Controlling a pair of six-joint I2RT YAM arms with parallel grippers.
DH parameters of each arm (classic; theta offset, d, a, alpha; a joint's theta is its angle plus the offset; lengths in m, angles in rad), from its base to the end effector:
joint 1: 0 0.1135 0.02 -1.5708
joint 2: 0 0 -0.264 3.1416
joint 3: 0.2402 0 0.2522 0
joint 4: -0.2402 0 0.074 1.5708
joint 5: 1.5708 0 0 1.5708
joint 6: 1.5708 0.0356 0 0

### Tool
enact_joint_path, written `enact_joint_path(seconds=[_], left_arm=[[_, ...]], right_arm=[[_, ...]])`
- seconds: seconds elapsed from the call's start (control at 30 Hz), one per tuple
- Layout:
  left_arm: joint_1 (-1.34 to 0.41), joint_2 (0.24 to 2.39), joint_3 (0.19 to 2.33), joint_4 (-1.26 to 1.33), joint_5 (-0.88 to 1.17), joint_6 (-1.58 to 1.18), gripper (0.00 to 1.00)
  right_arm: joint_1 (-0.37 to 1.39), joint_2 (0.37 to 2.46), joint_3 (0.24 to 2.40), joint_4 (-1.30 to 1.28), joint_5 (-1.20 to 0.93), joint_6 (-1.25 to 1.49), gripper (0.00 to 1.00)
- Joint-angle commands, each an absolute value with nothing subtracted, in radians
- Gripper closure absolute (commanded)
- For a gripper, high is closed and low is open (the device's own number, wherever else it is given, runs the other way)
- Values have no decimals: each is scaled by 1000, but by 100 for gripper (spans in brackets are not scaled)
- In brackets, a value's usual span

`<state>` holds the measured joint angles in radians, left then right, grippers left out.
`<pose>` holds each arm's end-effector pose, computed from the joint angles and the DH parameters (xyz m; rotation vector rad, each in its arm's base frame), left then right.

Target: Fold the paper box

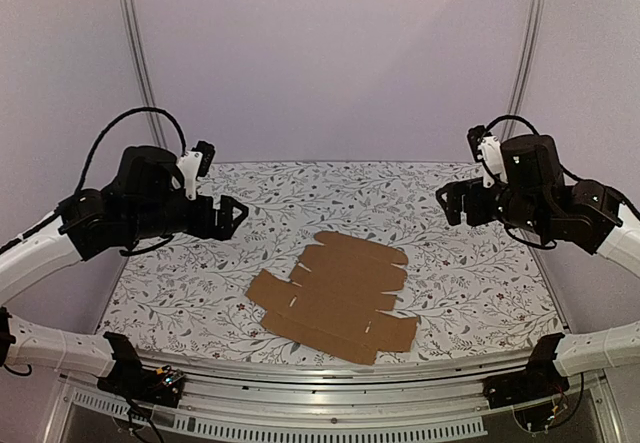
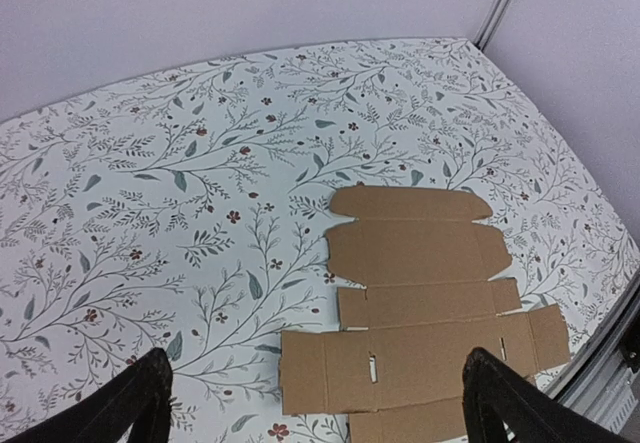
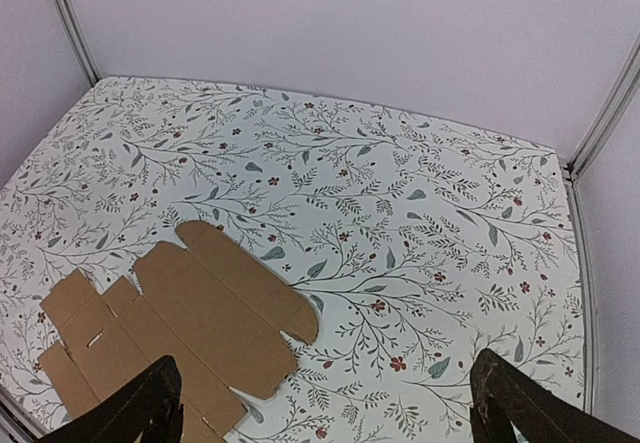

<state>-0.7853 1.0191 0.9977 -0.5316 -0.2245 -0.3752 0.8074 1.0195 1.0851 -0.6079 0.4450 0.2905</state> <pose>0.1614 -0.1502 0.3360 0.3036 2.1200 -0.4523 0.1584 0.1434 0.3595 -0.2700 2.0441 0.2082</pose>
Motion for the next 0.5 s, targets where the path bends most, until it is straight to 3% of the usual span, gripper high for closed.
enact_joint_path(seconds=[0.0,0.17,0.47], left_arm=[[-803,1007,993,-590,-235,-409,0],[-806,1012,960,-604,-217,-450,0],[-808,1072,871,-598,-168,-574,1]], right_arm=[[821,1002,1115,-699,462,349,1],[824,1003,1091,-756,452,379,1],[824,1065,995,-831,218,440,1]])
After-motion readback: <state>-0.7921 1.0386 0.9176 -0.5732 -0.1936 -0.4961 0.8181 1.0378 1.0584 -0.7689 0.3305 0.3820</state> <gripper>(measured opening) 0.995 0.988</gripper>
